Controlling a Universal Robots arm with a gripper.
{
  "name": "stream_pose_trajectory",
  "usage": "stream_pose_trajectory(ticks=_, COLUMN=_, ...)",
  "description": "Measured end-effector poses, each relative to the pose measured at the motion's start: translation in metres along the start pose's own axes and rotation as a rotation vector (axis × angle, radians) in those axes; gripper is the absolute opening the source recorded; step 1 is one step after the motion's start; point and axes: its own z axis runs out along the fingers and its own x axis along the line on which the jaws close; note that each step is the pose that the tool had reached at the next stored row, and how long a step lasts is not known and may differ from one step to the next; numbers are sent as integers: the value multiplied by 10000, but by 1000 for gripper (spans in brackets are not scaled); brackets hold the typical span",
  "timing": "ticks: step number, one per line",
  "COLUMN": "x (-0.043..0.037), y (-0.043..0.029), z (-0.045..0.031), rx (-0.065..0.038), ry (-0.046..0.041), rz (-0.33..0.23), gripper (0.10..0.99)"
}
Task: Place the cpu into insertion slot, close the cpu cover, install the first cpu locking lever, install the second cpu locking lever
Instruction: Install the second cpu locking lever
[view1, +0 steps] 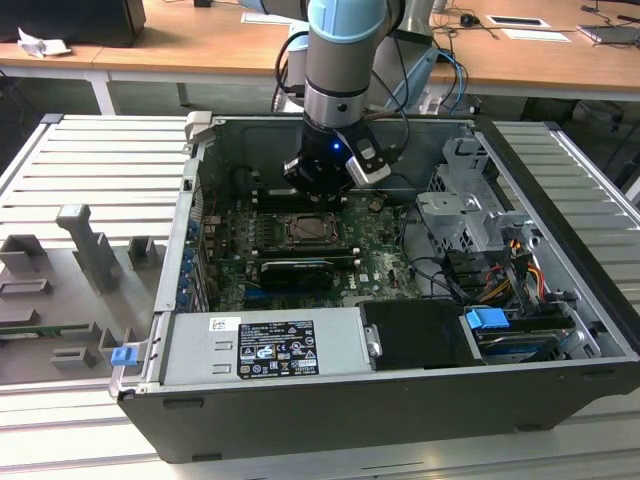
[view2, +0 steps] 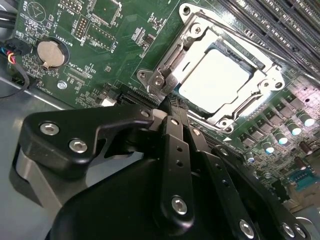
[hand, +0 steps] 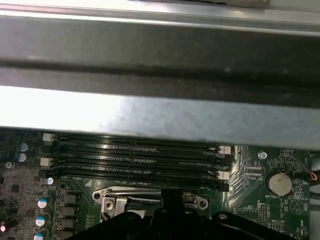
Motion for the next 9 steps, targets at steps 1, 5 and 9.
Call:
stream_pose_trajectory(ticks=1, x=1, y=-9, z=-1, rx=-1, ry=-1, rz=1, gripper=106)
stream_pose_trajectory(ticks=5, x=1, y=-14, z=-14, rx=0, ry=0, rz=1, gripper=106)
stream_pose_trajectory(ticks=9, x=3, y=-43, z=-31, rx=0, ry=-1, rz=12, gripper=106)
